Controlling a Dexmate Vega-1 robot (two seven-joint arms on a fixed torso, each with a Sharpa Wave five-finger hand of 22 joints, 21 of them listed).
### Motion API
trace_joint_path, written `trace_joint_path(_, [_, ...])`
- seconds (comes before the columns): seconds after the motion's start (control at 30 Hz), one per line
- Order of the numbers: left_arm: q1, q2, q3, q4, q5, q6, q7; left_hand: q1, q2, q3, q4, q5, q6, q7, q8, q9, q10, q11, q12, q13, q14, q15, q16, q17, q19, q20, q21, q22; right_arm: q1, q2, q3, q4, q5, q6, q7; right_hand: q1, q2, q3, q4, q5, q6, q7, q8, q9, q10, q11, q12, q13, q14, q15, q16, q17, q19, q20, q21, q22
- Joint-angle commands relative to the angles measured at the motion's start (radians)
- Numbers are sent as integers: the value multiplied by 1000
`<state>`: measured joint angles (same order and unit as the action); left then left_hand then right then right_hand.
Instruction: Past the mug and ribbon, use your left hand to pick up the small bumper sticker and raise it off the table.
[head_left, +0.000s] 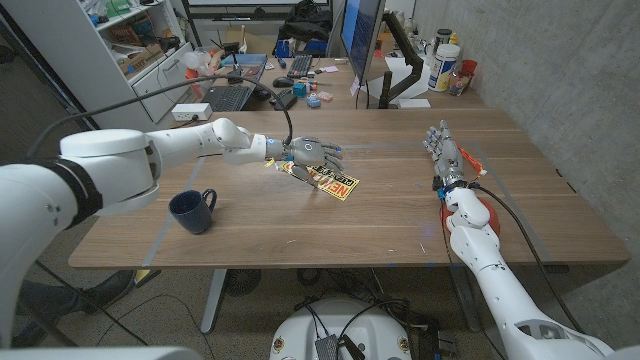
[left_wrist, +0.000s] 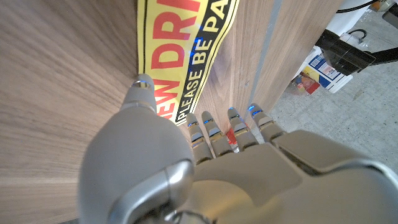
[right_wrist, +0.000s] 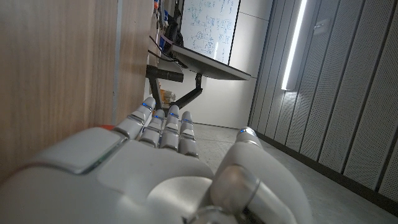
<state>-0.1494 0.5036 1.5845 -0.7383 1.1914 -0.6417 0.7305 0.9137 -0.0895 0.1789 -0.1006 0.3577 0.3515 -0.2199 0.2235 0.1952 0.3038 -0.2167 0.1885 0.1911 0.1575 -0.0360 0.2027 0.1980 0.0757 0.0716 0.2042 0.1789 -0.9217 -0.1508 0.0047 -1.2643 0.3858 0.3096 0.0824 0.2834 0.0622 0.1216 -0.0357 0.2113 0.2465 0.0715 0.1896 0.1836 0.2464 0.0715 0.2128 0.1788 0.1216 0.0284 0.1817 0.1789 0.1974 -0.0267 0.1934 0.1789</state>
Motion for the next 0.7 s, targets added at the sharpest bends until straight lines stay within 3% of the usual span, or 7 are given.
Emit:
trace_joint_path(0.03, [-33, -103, 93, 151, -13, -31, 65, -6, 0, -4, 3, -3, -8, -1, -3, 3, -1, 0, -2, 0, -3, -110, -3, 2, -4, 10, -1, 6, -6, 8, 4, 6, 4, 13, -2, -2, -7, -1, 0, 8, 5, -1, 4, 5, 7, 1, -1, 6, 10, -1, 3, 2, -1, 5, 6, 4])
trace_joint_path(0.17, [-33, -147, 114, 231, -49, -58, 85, -9, 1, -8, 5, -3, -6, 0, -3, 3, -1, 0, -1, 0, -1, -110, -2, 2, -2, 12, -1, 6, -4, 7, 2, 5, 3, 9, -2, -2, -7, -1, -1, 8, 6, -1, 5, 5, 8, 0, -1, 6, 11, -1, 4, 2, -1, 5, 6, 4])
trace_joint_path(0.33, [-23, -189, 110, 316, -144, -95, 37, -16, 0, -14, 10, -3, -6, 0, -3, 3, -1, 0, 0, 0, 0, -112, -1, 2, -2, 10, 0, 6, -2, 7, 2, 7, 3, 6, -1, -2, -7, -1, -1, 8, 6, -2, 5, 5, 7, 0, -1, 6, 11, 0, 4, 2, -1, 6, 6, 4])
trace_joint_path(0.7, [-11, -216, 130, 357, -254, -86, -63, -40, -12, -37, 22, -5, -3, 0, -1, 4, 3, 1, 3, 0, 17, -120, 6, 2, -1, 5, 0, 6, -6, 5, 9, -5, 5, 3, -5, -3, -7, -2, -2, 9, 5, -3, 4, 5, 7, 0, -1, 6, 11, 3, 4, 2, -2, 9, 6, 4])
